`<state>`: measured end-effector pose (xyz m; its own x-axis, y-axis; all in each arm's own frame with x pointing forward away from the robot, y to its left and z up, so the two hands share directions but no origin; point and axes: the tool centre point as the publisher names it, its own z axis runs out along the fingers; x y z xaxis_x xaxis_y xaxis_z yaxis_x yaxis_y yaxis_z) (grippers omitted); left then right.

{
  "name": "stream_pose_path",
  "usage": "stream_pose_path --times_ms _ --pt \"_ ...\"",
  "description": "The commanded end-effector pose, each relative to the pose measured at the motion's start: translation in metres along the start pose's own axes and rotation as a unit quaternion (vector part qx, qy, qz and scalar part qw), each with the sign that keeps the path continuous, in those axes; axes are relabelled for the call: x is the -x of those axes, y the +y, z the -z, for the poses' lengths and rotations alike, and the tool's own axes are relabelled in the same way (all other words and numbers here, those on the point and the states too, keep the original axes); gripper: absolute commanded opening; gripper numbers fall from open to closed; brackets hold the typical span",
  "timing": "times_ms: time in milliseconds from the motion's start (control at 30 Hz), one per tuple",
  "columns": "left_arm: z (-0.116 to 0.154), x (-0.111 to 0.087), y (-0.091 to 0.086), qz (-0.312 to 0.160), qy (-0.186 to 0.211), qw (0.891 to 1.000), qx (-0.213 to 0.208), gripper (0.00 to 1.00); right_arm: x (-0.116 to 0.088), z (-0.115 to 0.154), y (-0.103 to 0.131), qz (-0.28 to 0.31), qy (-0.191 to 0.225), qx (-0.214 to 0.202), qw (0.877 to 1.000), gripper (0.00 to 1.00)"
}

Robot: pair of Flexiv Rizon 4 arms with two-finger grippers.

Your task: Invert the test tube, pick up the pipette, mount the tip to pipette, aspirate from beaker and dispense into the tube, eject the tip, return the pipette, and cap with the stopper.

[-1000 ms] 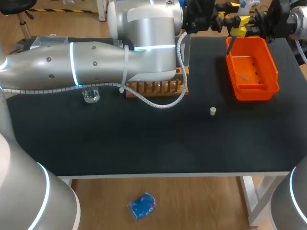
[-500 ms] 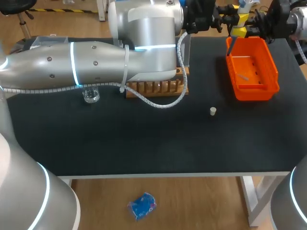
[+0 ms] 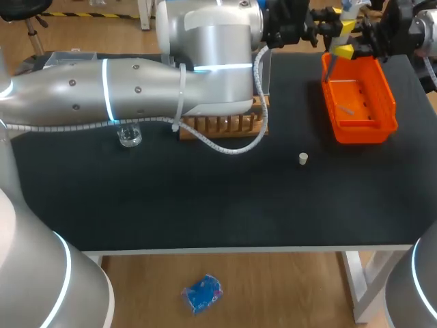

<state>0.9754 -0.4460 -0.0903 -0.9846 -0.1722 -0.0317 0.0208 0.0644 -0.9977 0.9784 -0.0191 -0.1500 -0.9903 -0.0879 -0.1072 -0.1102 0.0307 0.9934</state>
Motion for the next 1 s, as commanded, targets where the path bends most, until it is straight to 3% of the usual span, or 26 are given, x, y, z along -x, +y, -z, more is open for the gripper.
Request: stream_pose_path --times_ms 33,300,333,1000 --pt "0.007 -0.004 -0.010 0.009 -0.049 0.999 0.014 0.00 -0.004 0.012 0.001 -0.010 -0.029 -0.021 0.999 1.00" --pt "0.032 0.002 -0.014 0.047 -0.150 0.988 0.011 0.00 0.006 0.034 0.005 -0.022 -0.132 -0.058 0.989 1.00" --pt "0.032 0.002 -0.014 0.052 -0.152 0.987 0.012 0.00 0.007 0.035 0.007 -0.012 -0.136 -0.074 0.988 1.00" --pt "0.027 0.000 -0.017 0.055 -0.145 0.988 0.022 0.00 0.007 0.035 0.007 -0.012 -0.136 -0.074 0.988 1.00"
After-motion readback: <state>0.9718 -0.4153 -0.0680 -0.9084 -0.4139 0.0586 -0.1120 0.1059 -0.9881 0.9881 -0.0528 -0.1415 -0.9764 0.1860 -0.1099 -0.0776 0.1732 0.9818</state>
